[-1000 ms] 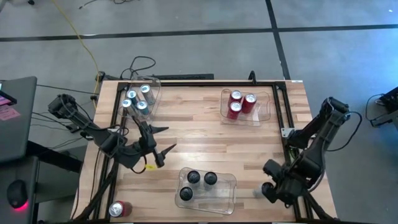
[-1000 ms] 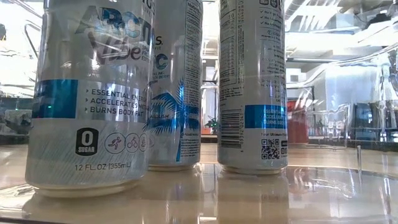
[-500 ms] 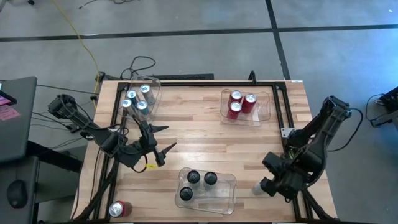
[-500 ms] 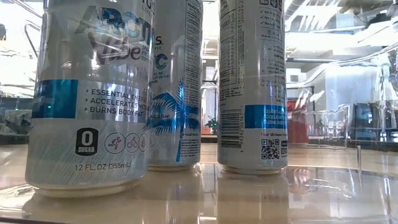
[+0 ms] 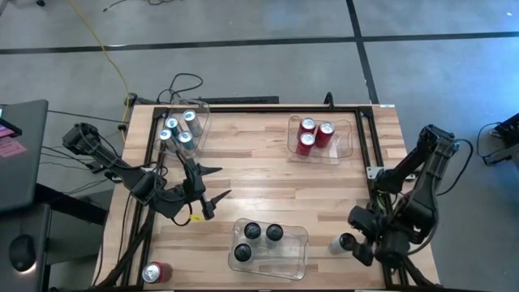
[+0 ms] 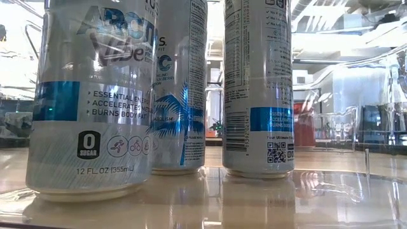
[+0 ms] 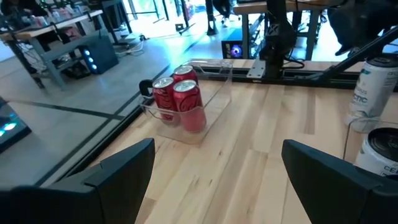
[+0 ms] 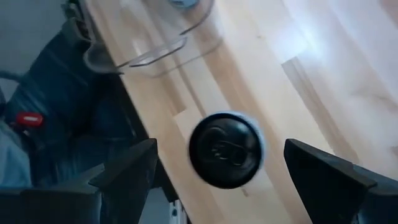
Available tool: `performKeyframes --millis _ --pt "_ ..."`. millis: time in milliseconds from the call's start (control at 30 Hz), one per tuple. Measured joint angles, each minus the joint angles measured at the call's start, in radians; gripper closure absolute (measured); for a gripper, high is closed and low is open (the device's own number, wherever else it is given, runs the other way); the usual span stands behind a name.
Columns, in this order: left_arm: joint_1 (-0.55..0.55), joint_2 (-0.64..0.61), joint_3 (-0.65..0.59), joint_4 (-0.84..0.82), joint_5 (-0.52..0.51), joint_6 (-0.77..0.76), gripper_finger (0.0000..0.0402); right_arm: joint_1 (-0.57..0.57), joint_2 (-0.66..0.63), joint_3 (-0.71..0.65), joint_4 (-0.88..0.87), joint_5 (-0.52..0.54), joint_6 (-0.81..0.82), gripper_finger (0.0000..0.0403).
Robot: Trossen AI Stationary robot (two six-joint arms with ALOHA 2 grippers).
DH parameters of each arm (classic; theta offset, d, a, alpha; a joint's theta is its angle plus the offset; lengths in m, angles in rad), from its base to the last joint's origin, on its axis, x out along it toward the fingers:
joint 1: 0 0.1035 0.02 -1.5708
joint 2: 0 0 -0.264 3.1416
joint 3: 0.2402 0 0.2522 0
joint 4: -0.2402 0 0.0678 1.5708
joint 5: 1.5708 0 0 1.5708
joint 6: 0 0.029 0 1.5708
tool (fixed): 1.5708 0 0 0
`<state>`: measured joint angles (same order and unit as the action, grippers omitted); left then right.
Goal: Sort soda cans
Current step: Put the white blue soda can into the bottom transparent bin
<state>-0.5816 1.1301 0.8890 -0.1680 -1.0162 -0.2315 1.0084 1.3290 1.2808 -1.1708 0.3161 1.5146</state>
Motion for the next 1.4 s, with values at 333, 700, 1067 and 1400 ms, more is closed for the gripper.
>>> performKeyframes --millis 333,700,1067,1400 --pt "0.0 0.0 0.0 0.0 0.023 0.0 0.0054 0.027 0.001 -0.001 0.021 0.022 -0.076 0.0035" --pt "0.0 0.0 0.0 -0.006 0.024 -0.008 0.0054 0.045 0.001 -0.001 0.022 0.024 -0.178 0.0035" --pt "0.0 0.0 0.0 -0.009 0.024 -0.008 0.0054 0.011 0.029 -0.002 -0.044 0.056 -0.169 0.0035" --pt "0.0 0.001 0.0 -0.064 0.024 -0.053 0.0054 -0.023 0.165 0.001 0.011 -0.023 -0.209 0.0005"
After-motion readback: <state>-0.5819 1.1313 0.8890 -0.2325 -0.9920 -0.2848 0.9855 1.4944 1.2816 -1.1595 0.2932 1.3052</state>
